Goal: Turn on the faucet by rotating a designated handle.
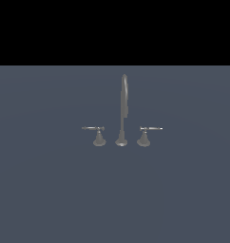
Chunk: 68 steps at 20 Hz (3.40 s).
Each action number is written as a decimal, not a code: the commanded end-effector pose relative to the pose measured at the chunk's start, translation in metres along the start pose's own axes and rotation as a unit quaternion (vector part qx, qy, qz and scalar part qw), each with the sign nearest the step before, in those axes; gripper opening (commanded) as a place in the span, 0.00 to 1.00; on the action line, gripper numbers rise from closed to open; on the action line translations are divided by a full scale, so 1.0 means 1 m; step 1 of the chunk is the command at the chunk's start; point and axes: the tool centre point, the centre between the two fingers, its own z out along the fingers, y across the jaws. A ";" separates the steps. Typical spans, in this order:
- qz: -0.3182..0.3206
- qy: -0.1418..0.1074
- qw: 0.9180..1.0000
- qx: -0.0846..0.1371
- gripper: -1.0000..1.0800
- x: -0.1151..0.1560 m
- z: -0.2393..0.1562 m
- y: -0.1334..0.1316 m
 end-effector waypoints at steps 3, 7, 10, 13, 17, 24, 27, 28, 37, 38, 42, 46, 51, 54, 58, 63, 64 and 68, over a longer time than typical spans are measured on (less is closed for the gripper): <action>0.029 -0.001 1.000 -0.001 0.00 0.004 0.017 -0.010; 0.064 -0.001 0.998 -0.003 0.00 0.011 0.038 -0.022; 0.096 -0.002 0.995 -0.005 0.00 0.017 0.056 -0.033; 0.129 -0.002 0.992 -0.006 0.00 0.025 0.076 -0.043; 0.173 -0.003 0.985 -0.008 0.00 0.036 0.102 -0.056; 0.248 -0.004 0.969 -0.011 0.00 0.058 0.148 -0.077; 0.279 -0.005 0.960 -0.012 0.00 0.069 0.167 -0.084; 0.289 -0.005 0.957 -0.012 0.00 0.072 0.173 -0.087; 0.374 -0.007 0.927 -0.014 0.00 0.104 0.228 -0.103; 0.383 -0.007 0.924 -0.014 0.00 0.108 0.233 -0.105; 0.416 -0.008 0.909 -0.015 0.00 0.122 0.255 -0.109; 0.447 -0.009 0.894 -0.016 0.00 0.135 0.275 -0.112; 0.482 -0.009 0.876 -0.018 0.00 0.151 0.299 -0.114; 0.503 -0.009 0.864 -0.019 0.00 0.160 0.313 -0.115; 0.530 -0.010 0.848 -0.021 0.00 0.173 0.333 -0.114; 0.566 -0.010 0.824 -0.024 0.00 0.190 0.359 -0.112; 0.574 -0.009 0.818 -0.025 0.00 0.194 0.365 -0.111; 0.606 -0.009 0.795 -0.028 0.00 0.210 0.389 -0.107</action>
